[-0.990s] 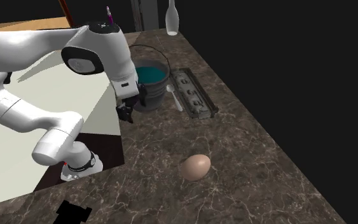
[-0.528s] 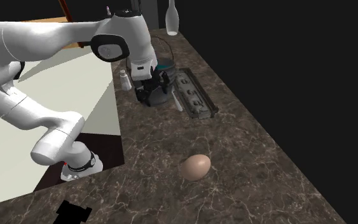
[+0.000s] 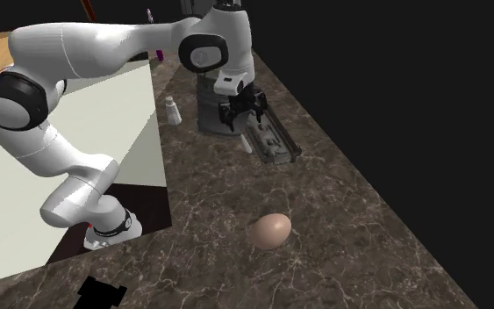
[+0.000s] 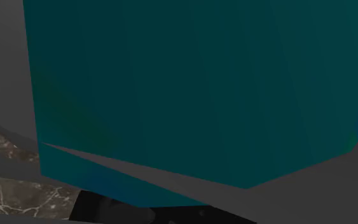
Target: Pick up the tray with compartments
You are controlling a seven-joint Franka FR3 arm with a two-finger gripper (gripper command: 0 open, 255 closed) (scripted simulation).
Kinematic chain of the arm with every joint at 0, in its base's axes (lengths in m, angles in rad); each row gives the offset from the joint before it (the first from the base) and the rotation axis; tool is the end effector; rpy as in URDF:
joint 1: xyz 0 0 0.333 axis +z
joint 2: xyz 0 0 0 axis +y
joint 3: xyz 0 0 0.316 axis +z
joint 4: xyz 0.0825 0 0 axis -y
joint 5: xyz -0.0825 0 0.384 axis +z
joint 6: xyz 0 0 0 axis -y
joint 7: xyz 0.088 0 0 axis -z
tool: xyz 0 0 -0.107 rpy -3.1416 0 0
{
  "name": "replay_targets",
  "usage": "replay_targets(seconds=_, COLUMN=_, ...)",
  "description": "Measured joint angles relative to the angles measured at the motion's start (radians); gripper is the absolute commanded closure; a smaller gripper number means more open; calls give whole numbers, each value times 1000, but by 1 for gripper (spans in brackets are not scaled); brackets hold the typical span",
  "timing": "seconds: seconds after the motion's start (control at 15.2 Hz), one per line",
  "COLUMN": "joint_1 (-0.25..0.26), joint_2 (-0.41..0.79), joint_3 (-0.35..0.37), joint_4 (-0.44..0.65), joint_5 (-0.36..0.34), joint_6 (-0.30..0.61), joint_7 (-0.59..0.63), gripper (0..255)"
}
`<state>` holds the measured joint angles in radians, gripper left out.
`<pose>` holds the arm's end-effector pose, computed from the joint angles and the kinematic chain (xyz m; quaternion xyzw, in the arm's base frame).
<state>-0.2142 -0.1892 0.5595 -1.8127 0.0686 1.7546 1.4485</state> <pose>0.4783 0.2037 0.6101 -0.8473 0.5284 -0.0447 0.0301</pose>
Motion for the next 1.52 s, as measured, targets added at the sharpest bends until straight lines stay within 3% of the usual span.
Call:
replay_targets(seconds=0.26, joint_1=8, joint_2=205, joint_3=71, joint_4=150, joint_5=-106, joint_6=-89, joint_7=264, gripper=0)
replay_targets(seconds=0.79, joint_1=11, joint_2=224, joint_3=72, joint_4=75, joint_5=-118, joint_6=-8, joint_7=304, gripper=0)
replay_targets(seconds=0.86, joint_1=11, joint_2=224, joint_3=72, joint_4=72, joint_5=-118, joint_6=-6, joint_7=304, gripper=255)
replay_targets(seconds=1.52, joint_1=11, joint_2=224, joint_3=72, joint_4=71, joint_5=-119, joint_6=-4, joint_7=305, gripper=255)
